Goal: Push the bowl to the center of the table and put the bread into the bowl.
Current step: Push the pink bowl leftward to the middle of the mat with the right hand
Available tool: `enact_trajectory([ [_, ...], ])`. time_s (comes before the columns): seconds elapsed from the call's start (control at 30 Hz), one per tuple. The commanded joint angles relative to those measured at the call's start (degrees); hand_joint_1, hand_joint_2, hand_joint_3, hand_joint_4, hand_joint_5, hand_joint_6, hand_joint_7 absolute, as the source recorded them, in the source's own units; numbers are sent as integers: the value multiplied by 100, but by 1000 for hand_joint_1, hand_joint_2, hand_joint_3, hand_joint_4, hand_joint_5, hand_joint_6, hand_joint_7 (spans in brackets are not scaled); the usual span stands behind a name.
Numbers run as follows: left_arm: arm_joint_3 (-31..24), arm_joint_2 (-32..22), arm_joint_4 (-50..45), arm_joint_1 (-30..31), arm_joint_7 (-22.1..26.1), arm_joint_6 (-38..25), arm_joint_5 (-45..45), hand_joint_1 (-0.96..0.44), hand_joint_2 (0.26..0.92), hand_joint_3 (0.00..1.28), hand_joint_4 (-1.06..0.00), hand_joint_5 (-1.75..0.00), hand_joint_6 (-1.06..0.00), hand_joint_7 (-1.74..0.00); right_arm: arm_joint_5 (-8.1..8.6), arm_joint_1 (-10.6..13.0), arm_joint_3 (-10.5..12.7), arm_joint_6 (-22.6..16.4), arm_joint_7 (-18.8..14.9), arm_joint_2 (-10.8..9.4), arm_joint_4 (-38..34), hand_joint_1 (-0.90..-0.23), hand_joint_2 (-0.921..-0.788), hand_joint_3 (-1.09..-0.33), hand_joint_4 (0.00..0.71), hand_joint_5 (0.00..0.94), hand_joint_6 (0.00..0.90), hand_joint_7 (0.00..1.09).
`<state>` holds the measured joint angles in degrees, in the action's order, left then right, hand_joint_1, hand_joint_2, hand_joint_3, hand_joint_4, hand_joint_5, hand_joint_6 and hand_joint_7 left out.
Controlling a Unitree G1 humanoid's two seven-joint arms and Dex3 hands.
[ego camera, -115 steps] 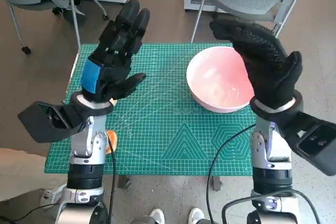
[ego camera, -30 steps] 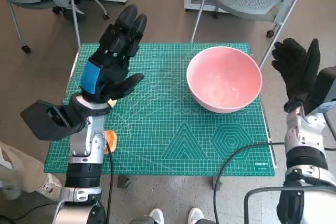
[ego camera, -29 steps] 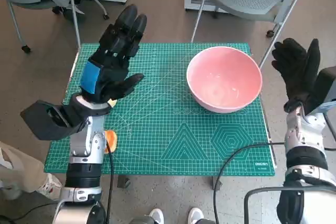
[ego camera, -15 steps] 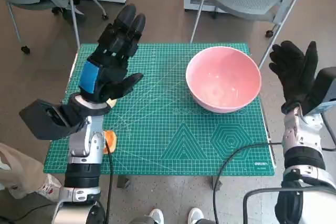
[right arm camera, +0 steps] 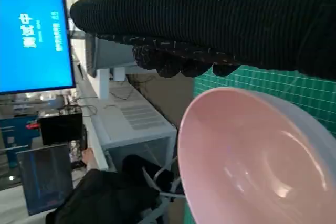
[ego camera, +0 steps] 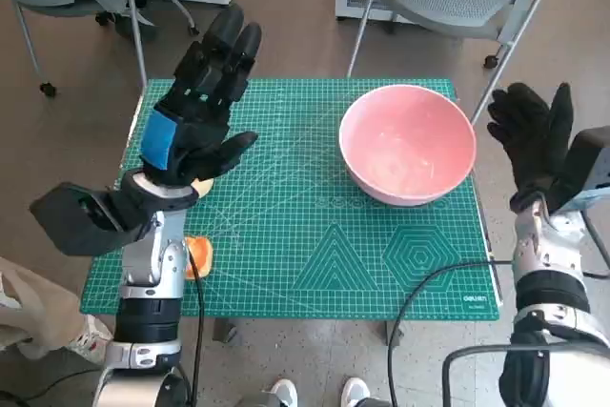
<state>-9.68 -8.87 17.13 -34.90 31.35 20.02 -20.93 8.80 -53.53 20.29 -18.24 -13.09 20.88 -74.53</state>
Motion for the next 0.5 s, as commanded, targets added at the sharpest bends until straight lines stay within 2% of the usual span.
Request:
enact_trajectory([
  [0.03, 12, -50, -81, 56, -26, -16, 20, -640, 921, 178, -41, -1, -186, -39, -12, 212, 13, 193, 93, -160, -109, -650, -921, -902, 5, 0, 58, 98],
  [0.27, 10, -61, -78, 53, -30, -18, 17, -640, 921, 179, -42, -1, -187, -39, -30, 231, 2, 232, 114, -208, -102, -647, -921, -902, 0, 0, 62, 94],
  [0.5, 9, -84, -91, 67, -34, -12, 29, -640, 921, 179, -46, -3, -189, -40, -28, 269, -21, 248, 44, -338, -97, -630, -921, -891, 0, 0, 54, 85],
])
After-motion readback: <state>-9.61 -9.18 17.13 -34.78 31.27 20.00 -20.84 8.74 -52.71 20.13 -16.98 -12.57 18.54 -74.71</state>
